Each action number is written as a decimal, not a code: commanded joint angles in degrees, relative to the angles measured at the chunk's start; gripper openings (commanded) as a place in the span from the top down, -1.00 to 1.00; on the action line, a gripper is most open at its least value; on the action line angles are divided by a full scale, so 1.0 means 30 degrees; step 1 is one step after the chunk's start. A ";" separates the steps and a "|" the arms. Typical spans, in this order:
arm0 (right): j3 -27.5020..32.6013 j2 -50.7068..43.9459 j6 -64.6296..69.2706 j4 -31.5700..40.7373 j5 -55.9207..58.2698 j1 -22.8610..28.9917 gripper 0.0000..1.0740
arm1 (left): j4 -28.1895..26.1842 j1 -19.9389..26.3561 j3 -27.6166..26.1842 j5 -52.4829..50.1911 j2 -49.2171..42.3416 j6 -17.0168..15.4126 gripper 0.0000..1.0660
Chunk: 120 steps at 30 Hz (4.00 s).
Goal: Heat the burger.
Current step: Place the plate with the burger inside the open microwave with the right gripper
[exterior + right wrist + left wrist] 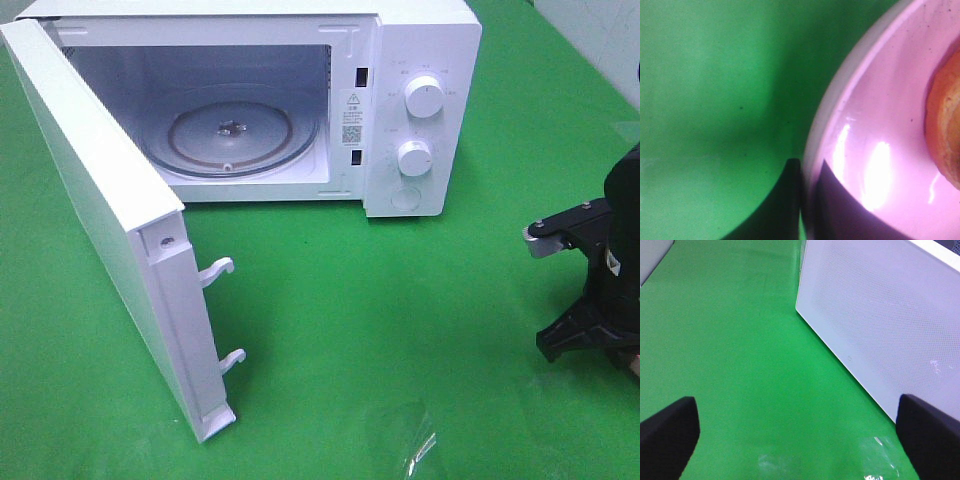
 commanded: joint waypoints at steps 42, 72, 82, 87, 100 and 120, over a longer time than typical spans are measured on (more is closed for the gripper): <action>0.3056 -0.8193 0.1413 -0.1776 0.4144 0.7277 1.00 | 0.0076 0.0057 0.0019 -0.0286 -0.0019 0.0057 -0.89; 0.3056 -0.8499 0.1413 -0.2292 0.5806 1.3598 1.00 | 0.0076 0.0057 0.0019 -0.0286 -0.0019 0.0057 -0.89; 0.3056 -0.8499 0.1394 -0.2769 0.5787 1.5336 1.00 | 0.0076 0.0057 0.0019 -0.0286 -0.0019 0.0057 -0.89; 0.3056 -0.8499 0.1394 -0.2827 0.5730 1.5833 1.00 | 0.0076 0.0057 0.0019 -0.0286 -0.0019 0.0057 -0.89; 0.3056 -0.8499 0.0363 -0.3170 0.5691 1.6940 1.00 | 0.0076 0.0057 0.0019 -0.0286 -0.0019 0.0057 -0.89; 0.3056 -0.8499 -0.4106 -0.3934 0.3476 1.6940 1.00 | 0.0076 0.0057 0.0019 -0.0286 -0.0019 0.0057 -0.89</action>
